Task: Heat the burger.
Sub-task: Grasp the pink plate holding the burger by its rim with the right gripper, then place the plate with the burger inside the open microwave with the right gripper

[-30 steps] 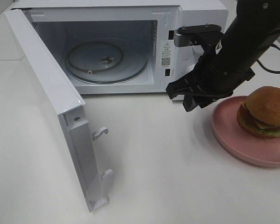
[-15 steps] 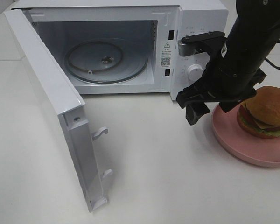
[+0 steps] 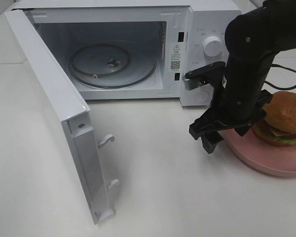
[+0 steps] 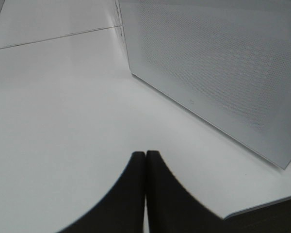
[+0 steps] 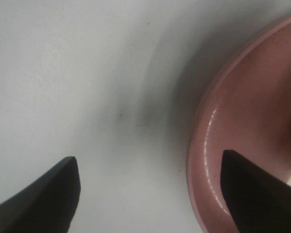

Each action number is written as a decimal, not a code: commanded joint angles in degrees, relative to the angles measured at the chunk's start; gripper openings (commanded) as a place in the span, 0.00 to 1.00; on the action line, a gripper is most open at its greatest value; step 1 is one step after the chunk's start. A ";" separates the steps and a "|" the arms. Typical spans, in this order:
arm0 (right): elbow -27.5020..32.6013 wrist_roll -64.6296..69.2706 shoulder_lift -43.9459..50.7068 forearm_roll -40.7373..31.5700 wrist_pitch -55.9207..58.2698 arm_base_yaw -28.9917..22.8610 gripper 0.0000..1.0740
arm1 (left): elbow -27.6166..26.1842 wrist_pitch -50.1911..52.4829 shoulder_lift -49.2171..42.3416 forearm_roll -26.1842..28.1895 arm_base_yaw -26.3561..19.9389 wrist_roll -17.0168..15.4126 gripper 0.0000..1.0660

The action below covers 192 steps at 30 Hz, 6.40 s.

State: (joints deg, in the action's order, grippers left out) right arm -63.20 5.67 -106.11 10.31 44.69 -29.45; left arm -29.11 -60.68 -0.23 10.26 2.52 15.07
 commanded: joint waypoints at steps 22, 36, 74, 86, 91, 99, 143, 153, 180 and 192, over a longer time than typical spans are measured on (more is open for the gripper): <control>-0.11 1.20 -7.85 3.09 -3.32 4.18 0.69 | 0.11 0.57 -1.15 0.06 0.17 0.00 0.00; -0.06 -1.20 -8.25 3.09 -4.53 4.18 0.52 | 0.11 0.57 -1.15 0.06 0.17 0.00 0.00; -0.11 -2.52 -11.40 1.66 -4.93 4.18 0.53 | 0.11 0.57 -1.15 0.06 0.17 0.00 0.00; -0.11 -3.04 -11.40 1.78 -3.90 4.18 0.00 | 0.11 0.57 -1.15 0.06 0.17 0.00 0.00; -0.06 -3.21 -10.94 1.78 -3.84 4.07 0.00 | 0.11 0.57 -1.15 0.06 0.17 0.00 0.00; 0.00 -3.61 -7.96 1.78 -1.95 4.01 0.00 | 0.11 0.57 -1.15 0.06 0.17 0.00 0.00; 29.97 -6.13 16.10 32.14 -16.10 -19.14 0.00 | 0.11 0.57 -1.15 0.06 0.17 0.00 0.00; 29.97 -9.68 16.10 39.30 -16.73 -20.68 0.00 | 0.11 0.57 -1.15 0.06 0.17 0.00 0.00; 29.91 -32.31 16.10 44.18 -29.56 -20.51 0.00 | 0.11 0.57 -1.15 0.06 0.17 0.00 0.00; 29.91 -35.07 16.10 44.18 -35.81 -20.51 0.00 | 0.11 0.57 -1.15 0.06 0.17 0.00 0.00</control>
State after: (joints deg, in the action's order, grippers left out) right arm -32.77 -28.25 -90.99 53.11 10.54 -50.08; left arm -29.11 -60.68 -0.23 10.20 2.52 15.07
